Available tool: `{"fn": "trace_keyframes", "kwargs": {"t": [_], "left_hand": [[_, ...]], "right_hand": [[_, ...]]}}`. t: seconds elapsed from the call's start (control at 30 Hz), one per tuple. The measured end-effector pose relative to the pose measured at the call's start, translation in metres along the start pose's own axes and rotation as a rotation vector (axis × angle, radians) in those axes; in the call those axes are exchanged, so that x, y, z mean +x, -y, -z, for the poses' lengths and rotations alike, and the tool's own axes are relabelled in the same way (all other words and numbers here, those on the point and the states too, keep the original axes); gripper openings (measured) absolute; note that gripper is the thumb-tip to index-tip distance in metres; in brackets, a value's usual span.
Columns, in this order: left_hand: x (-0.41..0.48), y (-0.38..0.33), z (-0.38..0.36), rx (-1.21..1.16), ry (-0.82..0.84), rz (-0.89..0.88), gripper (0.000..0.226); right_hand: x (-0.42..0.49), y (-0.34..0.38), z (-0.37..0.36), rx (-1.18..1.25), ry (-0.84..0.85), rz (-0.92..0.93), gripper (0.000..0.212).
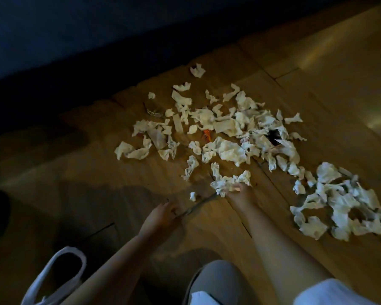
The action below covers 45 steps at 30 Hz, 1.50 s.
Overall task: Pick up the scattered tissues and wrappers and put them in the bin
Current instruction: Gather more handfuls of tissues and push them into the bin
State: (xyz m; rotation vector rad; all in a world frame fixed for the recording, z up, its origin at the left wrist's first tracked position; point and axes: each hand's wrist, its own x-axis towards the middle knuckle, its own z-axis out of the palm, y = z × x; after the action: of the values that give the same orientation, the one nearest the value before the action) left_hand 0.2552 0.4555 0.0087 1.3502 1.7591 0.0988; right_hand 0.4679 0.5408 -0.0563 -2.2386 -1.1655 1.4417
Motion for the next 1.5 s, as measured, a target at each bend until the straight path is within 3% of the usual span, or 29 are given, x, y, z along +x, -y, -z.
{"fn": "trace_keyframes", "kwargs": {"t": [0.23, 0.33, 0.47, 0.53, 0.63, 0.73, 0.83, 0.9, 1.03, 1.13, 1.2, 1.27, 1.37, 1.5], "left_hand": [[0.043, 0.018, -0.013, 0.023, -0.006, 0.088, 0.043], [0.064, 0.01, -0.019, 0.018, -0.028, 0.077, 0.042], [0.087, -0.002, -0.031, 0.02, -0.022, 0.011, 0.04], [0.1, -0.004, -0.039, 0.063, 0.001, 0.01, 0.05], [0.121, 0.002, -0.056, 0.085, 0.019, 0.048, 0.061], [0.14, 0.01, -0.073, 0.045, -0.005, 0.054, 0.057], [0.151, 0.013, -0.085, 0.044, -0.024, 0.046, 0.042], [0.154, 0.011, -0.089, 0.035, -0.042, 0.043, 0.031], [0.161, 0.006, -0.074, -0.115, -0.285, -0.048, 0.019], [0.18, 0.007, -0.056, -0.114, -0.332, -0.098, 0.014], [0.196, 0.008, -0.047, -0.119, -0.253, -0.113, 0.013], [0.207, 0.007, -0.046, -0.061, -0.111, -0.14, 0.012], [0.209, 0.003, -0.05, -0.115, -0.042, -0.127, 0.027], [0.2, 0.013, -0.064, -0.064, -0.19, -0.141, 0.03]], "right_hand": [[0.058, -0.002, -0.005, -0.029, -0.018, -0.117, 0.101], [0.068, -0.01, -0.022, -0.047, 0.05, 0.043, 0.091], [0.064, -0.026, -0.038, -0.336, 0.081, 0.246, 0.052], [0.065, -0.037, -0.04, -0.402, 0.046, 0.334, 0.042], [0.064, -0.043, -0.033, -0.294, -0.088, 0.405, 0.035], [0.066, -0.028, -0.011, -0.116, -0.217, 0.464, 0.039], [0.084, 0.001, 0.007, 0.033, -0.218, 0.477, 0.057], [0.106, 0.021, 0.013, -0.034, -0.254, 0.494, 0.046], [0.153, 0.036, 0.021, -0.276, -0.352, 0.503, 0.029], [0.164, 0.03, 0.015, -0.442, -0.138, 0.439, 0.044], [0.159, 0.029, 0.01, -0.481, 0.033, 0.391, 0.063], [0.149, 0.03, 0.003, -0.424, 0.115, 0.405, 0.066], [0.133, 0.022, -0.005, -0.408, 0.072, 0.398, 0.052], [0.118, 0.004, -0.006, -0.374, -0.007, 0.431, 0.048]]}}
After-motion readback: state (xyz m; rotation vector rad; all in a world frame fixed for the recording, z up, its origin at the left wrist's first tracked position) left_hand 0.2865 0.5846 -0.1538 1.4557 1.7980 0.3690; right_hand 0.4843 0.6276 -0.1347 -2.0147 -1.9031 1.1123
